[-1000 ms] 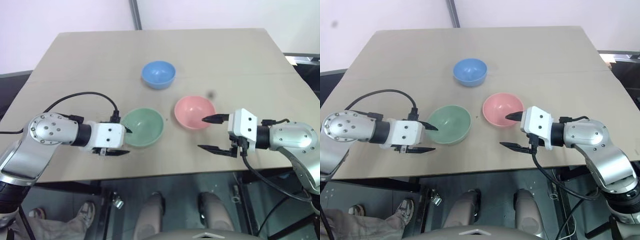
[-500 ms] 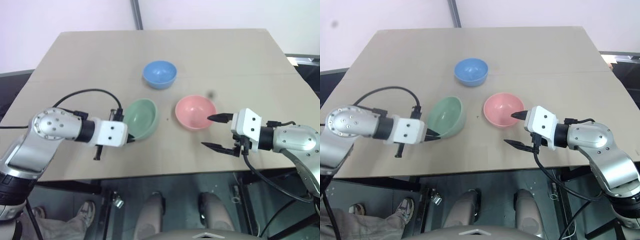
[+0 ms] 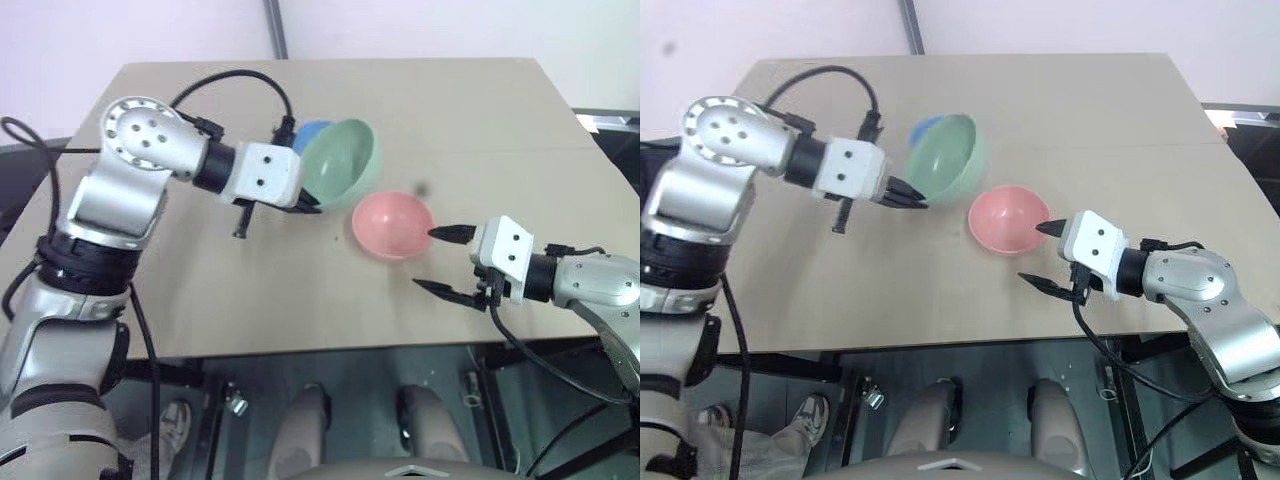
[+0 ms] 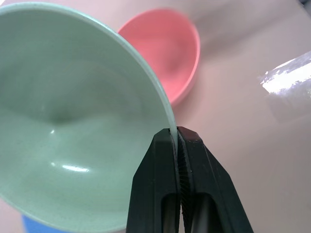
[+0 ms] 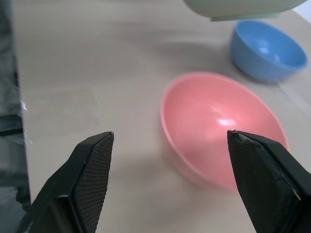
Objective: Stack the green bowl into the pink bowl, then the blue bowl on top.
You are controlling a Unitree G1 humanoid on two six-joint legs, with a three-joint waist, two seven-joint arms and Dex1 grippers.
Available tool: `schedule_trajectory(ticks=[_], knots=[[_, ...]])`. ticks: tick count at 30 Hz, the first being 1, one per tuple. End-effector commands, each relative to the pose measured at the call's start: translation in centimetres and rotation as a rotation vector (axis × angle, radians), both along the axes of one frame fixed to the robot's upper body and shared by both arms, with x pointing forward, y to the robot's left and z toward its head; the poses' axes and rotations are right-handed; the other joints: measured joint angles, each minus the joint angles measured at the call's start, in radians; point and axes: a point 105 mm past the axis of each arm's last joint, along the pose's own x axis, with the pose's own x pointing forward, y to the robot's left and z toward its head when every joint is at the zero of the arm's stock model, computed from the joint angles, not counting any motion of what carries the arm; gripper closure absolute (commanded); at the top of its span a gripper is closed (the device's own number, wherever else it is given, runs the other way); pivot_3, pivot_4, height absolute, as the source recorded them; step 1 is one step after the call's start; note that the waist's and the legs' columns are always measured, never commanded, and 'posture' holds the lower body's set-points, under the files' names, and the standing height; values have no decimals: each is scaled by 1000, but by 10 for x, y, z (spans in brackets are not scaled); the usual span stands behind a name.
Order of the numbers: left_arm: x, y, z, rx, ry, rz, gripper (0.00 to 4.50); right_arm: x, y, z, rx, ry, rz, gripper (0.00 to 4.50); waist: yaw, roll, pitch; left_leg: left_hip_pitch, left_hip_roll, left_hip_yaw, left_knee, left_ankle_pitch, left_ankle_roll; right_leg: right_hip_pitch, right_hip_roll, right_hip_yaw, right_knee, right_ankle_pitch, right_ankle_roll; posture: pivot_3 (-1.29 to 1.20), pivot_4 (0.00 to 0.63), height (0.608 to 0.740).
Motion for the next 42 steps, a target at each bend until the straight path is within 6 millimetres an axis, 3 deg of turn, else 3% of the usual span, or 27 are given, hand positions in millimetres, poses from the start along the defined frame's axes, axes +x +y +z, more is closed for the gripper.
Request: schedule_trajectory(ticks=[1,8,9,12,14,18,23,26,30,42], knots=[[6,-12,0,28,-33,-89,4462,-7,-11,12,-10,-63,-51,418,-2,0,0,0,0,0,0,0,0,0,0,0,0,1,-1,0,150,740],[12,-45,-9,25,2,-242,4462,-20,-25,7,-27,-59,-130,418,-8,0,0,0,0,0,0,0,0,0,0,1,0,0,-1,0,150,740],[9,-48,-10,28,8,-266,3994,-21,-25,6,-27,-59,-134,418,-4,0,0,0,0,0,0,0,0,0,0,1,0,0,0,0,150,740],[7,-54,-7,-1,2,-295,3145,-24,-26,6,-29,-66,-142,418,-3,0,0,0,0,0,1,0,0,0,0,0,0,0,0,0,150,740],[10,-52,0,-31,-28,-274,2168,-24,-27,5,-24,-67,-147,418,-5,0,0,0,0,0,1,0,0,0,0,0,0,0,0,0,150,740],[15,-39,17,-110,-23,-183,2168,-21,-26,4,-16,-69,-145,418,-8,0,0,0,0,0,1,0,0,0,0,0,1,0,1,0,150,740],[54,7,40,-180,-205,111,2168,-14,-22,6,0,-80,-115,418,-8,0,0,0,0,0,1,0,0,0,0,0,1,-1,2,0,150,740],[75,35,38,-126,-313,258,2168,-8,-20,8,4,-91,-93,418,-7,0,0,1,0,0,1,0,0,1,1,0,1,-1,2,0,150,740],[106,67,17,84,-423,439,2168,8,-20,15,33,-136,-107,418,0,-1,0,0,0,-1,1,0,0,1,0,0,1,-1,2,0,150,740],[134,69,-2,200,-491,502,2168,30,-12,46,207,-103,-161,418,-3,-3,2,-1,-1,-1,1,0,0,0,0,0,0,1,-1,0,150,740]])
